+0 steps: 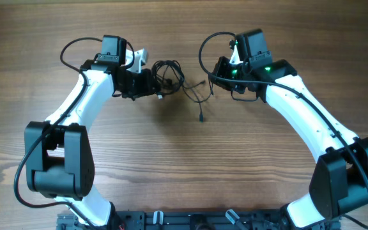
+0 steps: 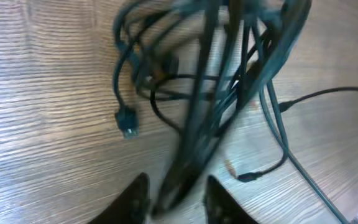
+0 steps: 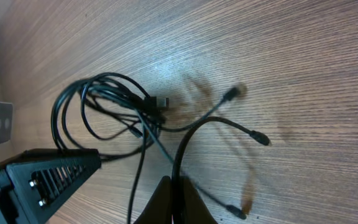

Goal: Untangle cables

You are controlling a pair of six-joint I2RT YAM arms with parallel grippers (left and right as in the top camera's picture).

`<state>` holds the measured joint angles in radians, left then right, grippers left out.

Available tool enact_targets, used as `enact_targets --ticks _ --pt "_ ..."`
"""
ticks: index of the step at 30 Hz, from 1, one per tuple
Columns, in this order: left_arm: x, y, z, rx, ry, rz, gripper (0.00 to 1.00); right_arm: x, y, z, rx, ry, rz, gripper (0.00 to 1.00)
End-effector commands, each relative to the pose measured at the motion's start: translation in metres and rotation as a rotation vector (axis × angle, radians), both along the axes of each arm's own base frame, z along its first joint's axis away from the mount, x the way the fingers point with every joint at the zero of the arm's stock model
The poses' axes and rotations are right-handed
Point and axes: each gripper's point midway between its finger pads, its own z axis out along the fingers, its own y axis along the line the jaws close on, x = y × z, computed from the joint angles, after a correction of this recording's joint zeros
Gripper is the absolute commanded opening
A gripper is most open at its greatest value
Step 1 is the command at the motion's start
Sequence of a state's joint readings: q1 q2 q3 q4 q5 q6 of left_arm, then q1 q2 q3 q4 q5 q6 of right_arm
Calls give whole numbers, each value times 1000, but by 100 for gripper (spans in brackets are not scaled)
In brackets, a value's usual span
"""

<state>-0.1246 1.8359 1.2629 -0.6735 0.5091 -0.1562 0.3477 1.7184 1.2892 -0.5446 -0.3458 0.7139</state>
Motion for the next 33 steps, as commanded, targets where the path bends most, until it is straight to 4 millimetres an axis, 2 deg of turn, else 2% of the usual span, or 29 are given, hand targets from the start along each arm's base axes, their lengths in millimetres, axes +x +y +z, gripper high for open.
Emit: enact_targets --ticks 1,2,4,5,10,13,16,17,20,22,24,25,30,32,33 --pt "-2 3 -8 31 12 -2 50 4 0 -12 -25 17 -2 4" --pt "-2 3 -8 31 12 -2 61 4 0 -15 -27 22 -1 4" --pt "-2 3 -8 32 12 -2 93 3 0 -20 -32 37 0 4" --pt "-1 3 -8 31 11 -3 99 2 -1 -23 -35 47 -1 4" --pt "8 3 1 26 -29 0 100 -4 -3 -31 -49 86 0 4" --pt "19 -2 23 -1 -86 -6 99 -5 -2 -30 -41 89 6 4" --pt "29 -4 40 -20 -121 14 94 -6 2 -28 -20 88 19 4" --pt "33 -5 44 -28 -128 31 89 -4 8 -24 8 74 40 4" --pt "37 -4 44 -34 -129 57 72 0 33 -4 108 -33 190 4" --pt "37 -4 43 -31 -127 56 76 5 43 4 125 -99 234 4" --pt "38 -5 42 -32 -130 56 86 9 42 3 95 -119 214 4" --pt "38 -5 43 -32 -134 56 88 12 40 1 69 -123 194 4" --pt "49 -9 42 -39 -174 49 89 12 35 -9 6 -113 166 4" --pt "52 -14 37 -40 -179 40 86 8 35 -13 -4 -95 167 4" --pt "53 -17 33 -41 -179 33 81 6 35 -15 -7 -84 168 4"
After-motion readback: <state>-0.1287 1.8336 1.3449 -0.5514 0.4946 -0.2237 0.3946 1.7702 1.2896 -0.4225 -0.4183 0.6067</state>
